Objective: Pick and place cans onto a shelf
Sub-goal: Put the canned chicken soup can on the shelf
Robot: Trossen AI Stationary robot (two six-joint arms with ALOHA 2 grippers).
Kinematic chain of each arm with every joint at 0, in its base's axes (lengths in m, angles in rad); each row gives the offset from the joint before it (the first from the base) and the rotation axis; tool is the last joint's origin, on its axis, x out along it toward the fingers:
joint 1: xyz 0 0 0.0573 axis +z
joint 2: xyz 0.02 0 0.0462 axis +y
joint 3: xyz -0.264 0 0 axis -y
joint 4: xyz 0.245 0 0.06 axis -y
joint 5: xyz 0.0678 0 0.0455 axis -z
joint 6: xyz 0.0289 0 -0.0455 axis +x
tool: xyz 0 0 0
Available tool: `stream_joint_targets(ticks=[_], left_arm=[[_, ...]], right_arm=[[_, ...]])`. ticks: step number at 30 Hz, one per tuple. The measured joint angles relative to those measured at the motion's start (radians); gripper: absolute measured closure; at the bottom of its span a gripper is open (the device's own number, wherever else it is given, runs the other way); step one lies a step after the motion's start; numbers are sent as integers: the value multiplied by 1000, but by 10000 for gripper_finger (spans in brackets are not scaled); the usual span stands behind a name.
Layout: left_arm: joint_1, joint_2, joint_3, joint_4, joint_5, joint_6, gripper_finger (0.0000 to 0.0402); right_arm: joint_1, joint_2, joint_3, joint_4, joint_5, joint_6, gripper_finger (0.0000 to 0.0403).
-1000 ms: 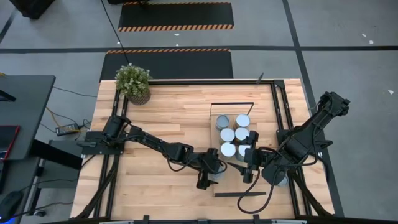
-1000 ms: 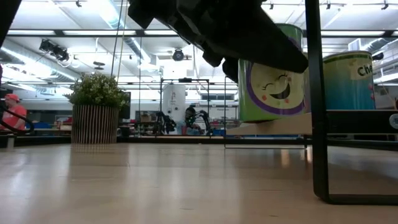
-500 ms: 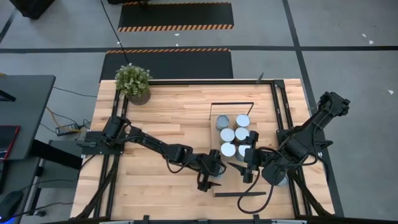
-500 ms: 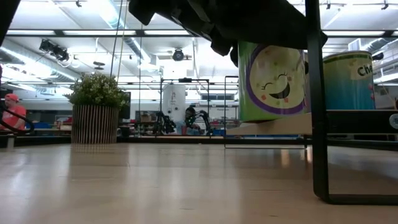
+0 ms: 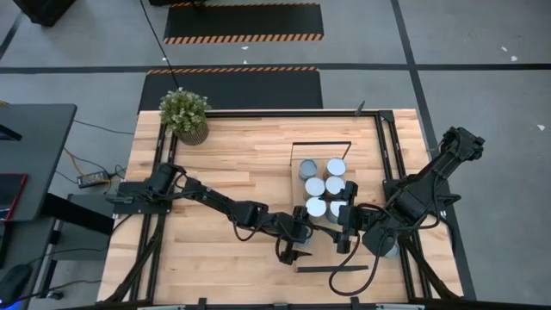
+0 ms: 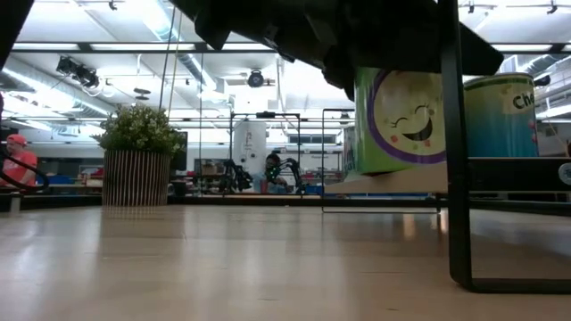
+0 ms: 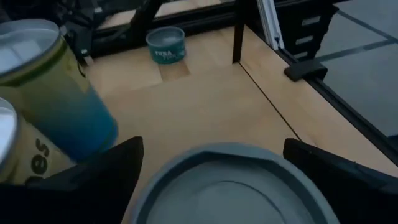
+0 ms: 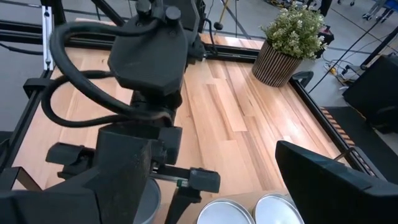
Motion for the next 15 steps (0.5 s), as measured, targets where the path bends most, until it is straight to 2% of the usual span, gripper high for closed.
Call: stream_joint_targets(ticks=[15], left_arm=[[1,0,0,106,-9,7,8]], right_arm=[[0,0,0,6,0,-6,50]])
